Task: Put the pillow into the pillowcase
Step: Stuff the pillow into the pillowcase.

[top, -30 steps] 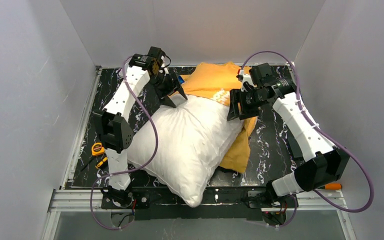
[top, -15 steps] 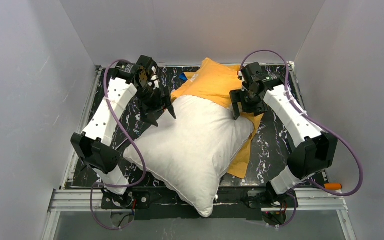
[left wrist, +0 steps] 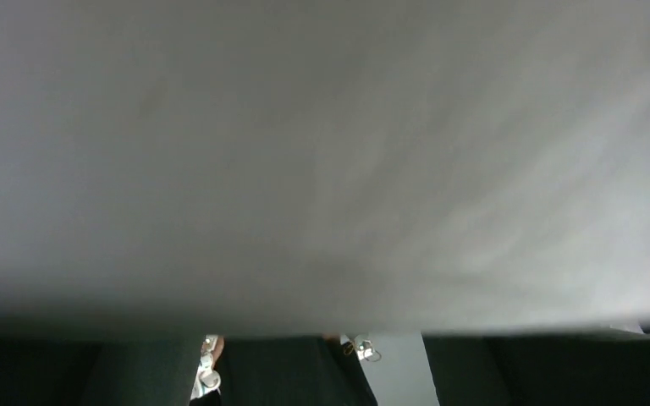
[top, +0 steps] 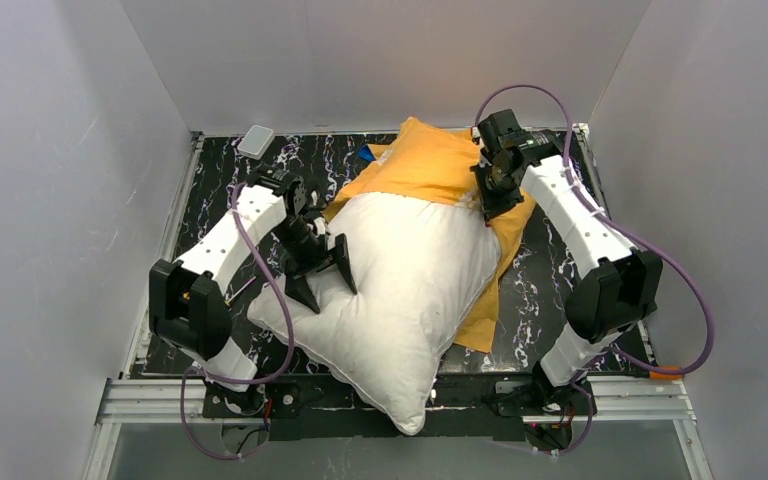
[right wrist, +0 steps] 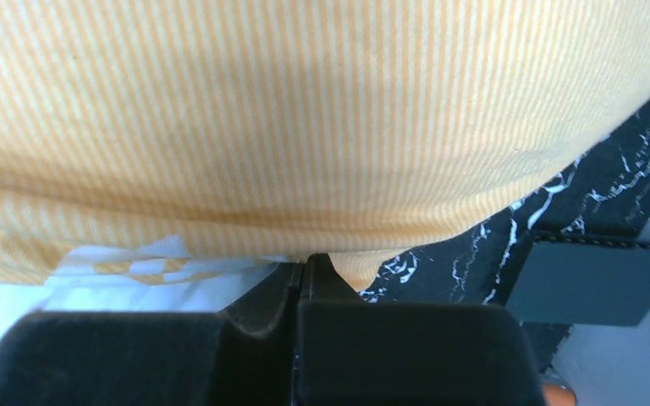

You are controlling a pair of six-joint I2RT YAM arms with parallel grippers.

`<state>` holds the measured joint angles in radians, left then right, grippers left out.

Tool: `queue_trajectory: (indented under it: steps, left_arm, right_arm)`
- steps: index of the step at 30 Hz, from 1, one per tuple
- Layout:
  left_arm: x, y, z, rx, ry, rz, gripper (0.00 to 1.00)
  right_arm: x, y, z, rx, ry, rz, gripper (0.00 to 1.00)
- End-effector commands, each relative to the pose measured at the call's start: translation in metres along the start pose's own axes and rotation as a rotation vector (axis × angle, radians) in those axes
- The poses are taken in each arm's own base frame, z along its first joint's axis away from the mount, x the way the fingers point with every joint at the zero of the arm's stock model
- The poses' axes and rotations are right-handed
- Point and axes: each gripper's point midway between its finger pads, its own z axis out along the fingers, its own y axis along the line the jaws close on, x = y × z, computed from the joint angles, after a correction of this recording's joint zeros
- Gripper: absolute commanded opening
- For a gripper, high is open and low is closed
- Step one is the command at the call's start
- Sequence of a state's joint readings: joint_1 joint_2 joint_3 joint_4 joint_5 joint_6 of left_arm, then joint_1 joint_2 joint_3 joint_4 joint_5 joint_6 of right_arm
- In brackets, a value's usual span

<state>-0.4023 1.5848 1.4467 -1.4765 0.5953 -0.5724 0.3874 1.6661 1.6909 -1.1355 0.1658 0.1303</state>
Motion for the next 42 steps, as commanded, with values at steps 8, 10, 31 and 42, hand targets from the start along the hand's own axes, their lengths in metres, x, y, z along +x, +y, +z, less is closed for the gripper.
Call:
queue_trajectory:
  steps: [8, 10, 31, 42]
  left_arm:
    - [-0.147, -0.058, -0.045, 0.161, -0.267, 0.015, 0.20]
    - [-0.184, -0.065, -0.059, 0.198, -0.309, -0.024, 0.00]
    - [-0.205, -0.175, -0.052, 0.382, -0.383, -0.030, 0.00]
    - [-0.194, -0.127, -0.108, 0.321, -0.553, 0.004, 0.43]
  right_arm:
    - [-0.067, 0.092, -0.111, -0.571, -0.261, -0.067, 0.01]
    - [-0.074, 0.111, -0.126, -0.692, -0.283, -0.069, 0.01]
    - [-0.148, 0.324, -0.160, -1.488, -0.085, 0.110, 0.01]
    - [-0.140, 0.273, -0.102, -1.285, -0.039, 0.241, 0.01]
